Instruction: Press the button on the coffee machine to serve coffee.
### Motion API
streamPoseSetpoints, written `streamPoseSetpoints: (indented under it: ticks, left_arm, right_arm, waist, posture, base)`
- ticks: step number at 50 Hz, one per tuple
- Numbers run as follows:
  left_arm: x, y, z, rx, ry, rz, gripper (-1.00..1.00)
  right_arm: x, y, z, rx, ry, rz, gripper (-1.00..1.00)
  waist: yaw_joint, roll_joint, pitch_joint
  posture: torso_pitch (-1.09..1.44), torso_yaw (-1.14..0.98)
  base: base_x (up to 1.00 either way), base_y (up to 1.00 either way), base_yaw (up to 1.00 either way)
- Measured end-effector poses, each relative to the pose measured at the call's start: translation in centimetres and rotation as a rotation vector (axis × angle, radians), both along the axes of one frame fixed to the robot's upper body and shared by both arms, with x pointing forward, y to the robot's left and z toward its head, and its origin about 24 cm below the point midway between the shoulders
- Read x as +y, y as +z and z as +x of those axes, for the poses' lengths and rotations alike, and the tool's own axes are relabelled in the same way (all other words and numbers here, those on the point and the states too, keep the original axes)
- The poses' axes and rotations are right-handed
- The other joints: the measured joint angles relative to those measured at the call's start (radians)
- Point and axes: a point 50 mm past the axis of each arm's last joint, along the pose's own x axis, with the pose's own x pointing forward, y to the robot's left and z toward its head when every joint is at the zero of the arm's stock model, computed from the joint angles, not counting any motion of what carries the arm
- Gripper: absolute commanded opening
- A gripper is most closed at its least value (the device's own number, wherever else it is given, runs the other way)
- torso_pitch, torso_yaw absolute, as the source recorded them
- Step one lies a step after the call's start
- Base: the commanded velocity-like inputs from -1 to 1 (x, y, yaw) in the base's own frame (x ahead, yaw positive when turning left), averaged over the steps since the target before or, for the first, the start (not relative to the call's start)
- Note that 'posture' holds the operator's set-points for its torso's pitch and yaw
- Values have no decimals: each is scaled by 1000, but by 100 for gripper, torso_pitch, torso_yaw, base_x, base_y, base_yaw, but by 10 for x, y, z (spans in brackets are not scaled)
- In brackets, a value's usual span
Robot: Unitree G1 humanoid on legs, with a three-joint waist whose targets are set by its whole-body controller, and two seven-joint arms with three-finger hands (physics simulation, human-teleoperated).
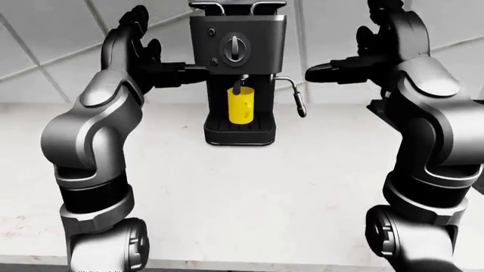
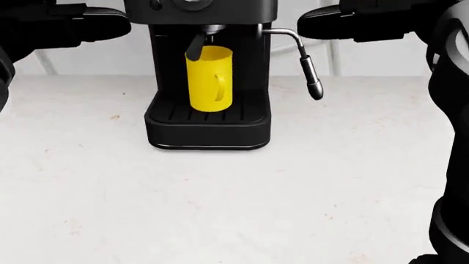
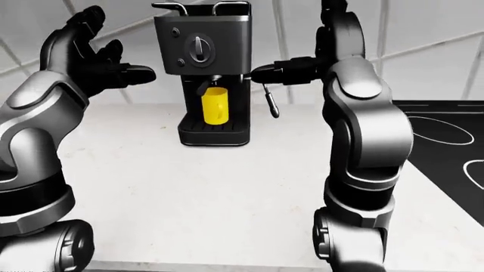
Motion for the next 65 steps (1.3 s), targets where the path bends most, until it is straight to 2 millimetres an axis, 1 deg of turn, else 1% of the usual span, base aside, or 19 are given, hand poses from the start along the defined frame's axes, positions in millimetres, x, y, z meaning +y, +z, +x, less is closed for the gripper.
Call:
streamPoseSetpoints:
  ticks: [3,8,16,22,27,31,40,48,54,57,62,65]
  left_arm:
    - [0,4,-1,-7,3,0,100]
    - [-2,6,-2,-13,-1,1,100]
    - [-3,3,1,-1,-9,-3,100]
    - [-4,5,1,-14,-13,-2,100]
    - [-6,7,0,-17,-15,-3,100]
    - [-7,8,-1,-26,-17,-1,100]
    - [-6,6,-1,-18,-15,-5,100]
    - [-6,6,-1,-14,-16,-9,100]
    - [-7,8,0,-25,-20,-7,100]
    - [-7,5,1,-19,-24,-6,100]
    - [-7,3,2,-12,-27,-6,100]
    - [-8,6,1,-19,-31,-8,100]
  right_arm:
    - [0,0,-1,-2,0,0,100]
    - [1,0,1,5,1,0,100]
    - [-1,3,0,-2,-3,-1,100]
    - [-1,6,0,-9,-2,-3,100]
    - [-1,3,-1,-5,-2,0,100]
    - [-2,2,0,-1,-3,1,100]
    - [-1,1,-1,-2,-5,3,100]
    - [-1,0,0,-2,-3,3,100]
    - [-1,1,0,-6,-3,4,100]
    - [-1,2,0,-7,-4,4,100]
    - [-1,3,0,-9,-4,3,100]
    - [-1,5,0,-13,-3,2,100]
  waist:
    - [1,-2,-8]
    - [4,-1,-28]
    - [8,-2,-53]
    - [10,-3,-73]
    - [12,-4,-90]
    - [14,-3,-99]
    - [17,0,-118]
    - [20,-2,-136]
    - [23,-2,-152]
    - [25,-1,-160]
    - [25,0,-171]
    - [26,-1,-176]
  posture:
    - [-43,0]
    - [-47,0]
    - [-53,0]
    - [-57,0]
    - [-61,0]
    - [-61,0]
    - [-68,0]
    - [-75,0]
    - [-79,0]
    - [-82,0]
    - [-85,0]
    - [-85,0]
  base:
    - [0,0,0]
    - [0,0,0]
    - [0,0,0]
    - [0,0,0]
    - [0,0,0]
    - [0,0,0]
    - [0,0,0]
    - [0,0,0]
    - [0,0,0]
    - [0,0,0]
    - [0,0,0]
    - [0,0,0]
